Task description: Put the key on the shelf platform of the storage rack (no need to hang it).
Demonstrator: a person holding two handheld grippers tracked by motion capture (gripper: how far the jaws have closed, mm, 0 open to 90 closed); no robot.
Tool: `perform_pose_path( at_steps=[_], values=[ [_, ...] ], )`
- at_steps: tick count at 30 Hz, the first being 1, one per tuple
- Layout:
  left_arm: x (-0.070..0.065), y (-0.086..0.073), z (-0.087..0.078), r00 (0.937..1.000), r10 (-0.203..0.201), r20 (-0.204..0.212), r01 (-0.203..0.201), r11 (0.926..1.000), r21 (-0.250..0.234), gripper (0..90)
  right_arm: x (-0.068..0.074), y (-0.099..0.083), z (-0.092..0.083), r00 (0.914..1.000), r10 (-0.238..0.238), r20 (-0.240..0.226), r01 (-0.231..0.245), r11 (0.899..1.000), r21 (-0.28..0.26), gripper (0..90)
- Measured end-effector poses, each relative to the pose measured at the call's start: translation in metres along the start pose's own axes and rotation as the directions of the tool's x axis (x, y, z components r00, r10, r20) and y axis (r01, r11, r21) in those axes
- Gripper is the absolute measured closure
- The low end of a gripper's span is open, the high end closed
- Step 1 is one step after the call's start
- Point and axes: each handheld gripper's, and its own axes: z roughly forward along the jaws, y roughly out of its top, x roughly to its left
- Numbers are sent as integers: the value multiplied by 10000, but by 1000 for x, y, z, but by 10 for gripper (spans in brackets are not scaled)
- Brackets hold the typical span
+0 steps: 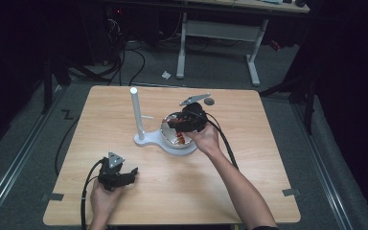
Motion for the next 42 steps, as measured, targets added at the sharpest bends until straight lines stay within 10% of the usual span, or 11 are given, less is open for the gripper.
perform_pose_path(
  at_steps=[42],
  values=[
    [1, 0, 0, 10000, -5, 21, 4, 10000, 39, 240, -24, -29, 30, 9935, 629, 950, -711, 9939, 846, 420]
  ],
)
